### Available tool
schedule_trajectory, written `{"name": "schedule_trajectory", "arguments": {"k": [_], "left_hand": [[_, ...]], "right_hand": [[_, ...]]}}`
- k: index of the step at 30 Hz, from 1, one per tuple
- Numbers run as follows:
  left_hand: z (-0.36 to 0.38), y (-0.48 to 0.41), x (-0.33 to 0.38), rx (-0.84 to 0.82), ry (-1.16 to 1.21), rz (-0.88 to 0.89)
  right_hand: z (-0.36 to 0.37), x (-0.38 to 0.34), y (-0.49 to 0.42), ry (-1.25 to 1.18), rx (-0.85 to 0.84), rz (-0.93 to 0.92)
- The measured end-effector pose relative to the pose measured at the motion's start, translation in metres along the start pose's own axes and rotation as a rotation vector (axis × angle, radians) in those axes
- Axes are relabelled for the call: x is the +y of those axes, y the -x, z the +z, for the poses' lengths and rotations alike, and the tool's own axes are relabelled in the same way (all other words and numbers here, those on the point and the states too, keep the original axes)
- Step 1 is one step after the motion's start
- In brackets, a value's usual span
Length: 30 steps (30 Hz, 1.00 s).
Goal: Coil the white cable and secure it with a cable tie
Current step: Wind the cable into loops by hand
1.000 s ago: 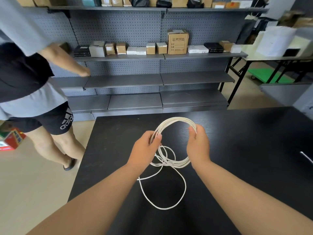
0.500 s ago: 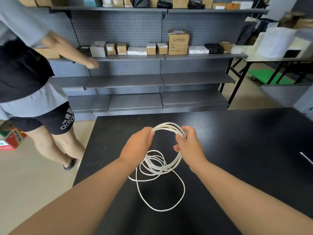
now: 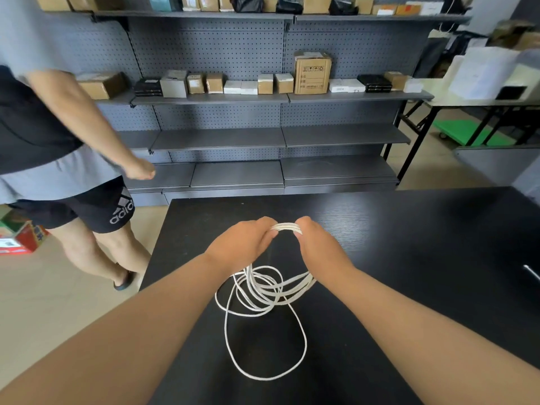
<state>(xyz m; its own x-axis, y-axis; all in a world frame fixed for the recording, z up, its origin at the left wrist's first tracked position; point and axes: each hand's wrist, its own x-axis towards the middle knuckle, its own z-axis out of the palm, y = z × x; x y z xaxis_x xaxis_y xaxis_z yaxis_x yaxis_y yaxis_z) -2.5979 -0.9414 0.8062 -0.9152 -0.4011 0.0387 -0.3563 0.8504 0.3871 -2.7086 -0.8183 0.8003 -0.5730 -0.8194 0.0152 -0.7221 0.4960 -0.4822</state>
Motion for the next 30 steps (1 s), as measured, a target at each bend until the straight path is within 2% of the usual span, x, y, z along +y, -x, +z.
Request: {"name": "schedule_trajectory", "arguments": {"k": [3, 8, 13, 16, 19, 22, 28, 30], "left_hand": [[0.006, 0.005, -0.001, -0.026, 0.285, -0.132], [0.022, 0.016, -0.006, -0.029, 0.540, -0.286], [0.035, 0.023, -0.001, 0.092, 0.860, -0.371], [0.038, 0.017, 0.010, 0.214, 0.970, -0.439], [0.034, 0.012, 0.014, 0.307, 0.801, -0.405], [0.031, 0.011, 0.008, 0.338, 0.633, -0.359], [0.019, 0.010, -0.003, 0.222, 0.366, -0.257], [0.013, 0.009, -0.004, 0.164, 0.246, -0.182]], "right_hand": [[-0.004, 0.000, 0.000, -0.026, 0.047, 0.025], [-0.006, 0.008, 0.000, -0.234, 0.173, 0.147], [-0.002, 0.013, -0.003, -0.390, 0.293, 0.260], [0.006, 0.010, -0.002, -0.579, 0.322, 0.365], [0.011, 0.007, 0.002, -0.714, 0.304, 0.453], [0.014, 0.008, 0.003, -0.801, 0.217, 0.471], [0.002, 0.015, 0.004, -0.697, 0.044, 0.342], [0.000, 0.015, 0.001, -0.536, -0.004, 0.247]]}}
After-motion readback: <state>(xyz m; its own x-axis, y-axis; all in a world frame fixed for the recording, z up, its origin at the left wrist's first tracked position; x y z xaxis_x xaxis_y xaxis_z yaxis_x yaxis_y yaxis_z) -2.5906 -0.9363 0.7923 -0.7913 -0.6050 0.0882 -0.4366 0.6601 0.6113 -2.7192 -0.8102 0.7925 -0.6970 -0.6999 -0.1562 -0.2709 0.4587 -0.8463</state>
